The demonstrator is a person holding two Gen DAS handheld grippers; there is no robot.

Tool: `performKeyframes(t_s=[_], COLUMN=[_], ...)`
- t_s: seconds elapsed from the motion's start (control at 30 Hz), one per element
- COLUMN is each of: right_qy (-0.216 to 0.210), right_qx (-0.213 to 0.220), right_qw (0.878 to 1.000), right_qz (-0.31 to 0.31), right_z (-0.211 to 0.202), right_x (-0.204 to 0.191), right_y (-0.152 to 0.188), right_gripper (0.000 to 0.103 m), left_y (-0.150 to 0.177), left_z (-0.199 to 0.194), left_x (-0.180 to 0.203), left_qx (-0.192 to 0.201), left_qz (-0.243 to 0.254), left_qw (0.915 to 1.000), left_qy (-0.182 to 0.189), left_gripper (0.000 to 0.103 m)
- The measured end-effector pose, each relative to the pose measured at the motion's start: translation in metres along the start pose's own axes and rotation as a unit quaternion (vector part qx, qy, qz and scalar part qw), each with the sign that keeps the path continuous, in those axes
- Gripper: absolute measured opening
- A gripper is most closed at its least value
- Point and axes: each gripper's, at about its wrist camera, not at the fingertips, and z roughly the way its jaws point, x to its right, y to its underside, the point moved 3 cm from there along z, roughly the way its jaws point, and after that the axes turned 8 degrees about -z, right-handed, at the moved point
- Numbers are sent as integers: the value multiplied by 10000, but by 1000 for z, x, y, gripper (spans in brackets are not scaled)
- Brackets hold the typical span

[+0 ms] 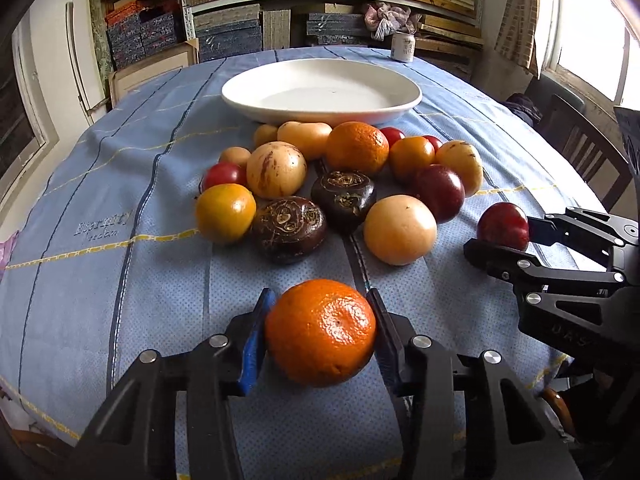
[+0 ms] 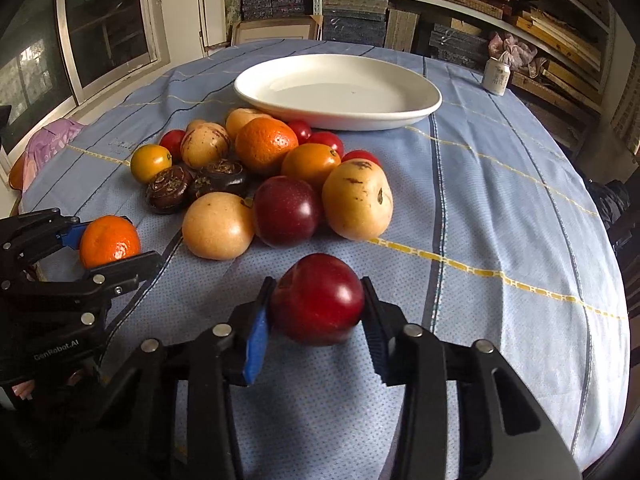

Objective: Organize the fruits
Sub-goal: 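Grasp the orange mandarin with the left gripper while the right gripper grasps the red plum, then carry the mandarin and plum over the white plate and open both grippers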

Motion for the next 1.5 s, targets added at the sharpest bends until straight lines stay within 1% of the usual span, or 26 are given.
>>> performKeyframes(t_s=[0.13,0.23,0.3,0.5,0.6,0.77,0.9,0.97,1.07,1.2,1.33,1.5], right_qy=[-43,62,80,179,210,331,276,311,214,22,-120,-220], right_qx=[43,164,204,359,480,777,894,883,829,591,284,-78], right_qw=[9999,9998,9997,9992,9986,9964,9956,9955,9961,9981,9994,9997], right_qz=[114,113,110,63,41,-66,-113,-150,-204,-197,-136,-74], right_z=[-2,-8,-11,-26,-36,-52,-49,-41,-23,17,64,113], right_x=[2,5,6,8,10,20,35,44,56,77,95,106], right_y=[1,0,-2,-10,-19,-50,-84,-102,-129,-167,-190,-198], right_gripper=[40,40,40,40,40,40,40,40,40,40,41,41], left_y=[-1,-1,-2,-12,-21,-54,-93,-110,-141,-175,-198,-213], left_z=[-1,-2,-4,-17,-24,-39,-33,-27,-11,23,66,104], left_x=[0,0,4,10,13,14,13,11,7,-1,-5,-11], left_qx=[-28,-79,-73,81,175,533,681,696,716,532,250,-2], left_qz=[-54,-104,-49,-3,38,138,184,207,187,172,224,101], left_qw=[10000,9998,9998,9995,9993,9981,9974,9973,9973,9983,9988,9995], left_qy=[40,181,192,303,326,271,123,92,12,-192,-369,-311], left_gripper=[47,46,46,46,46,46,46,46,46,47,47,47])
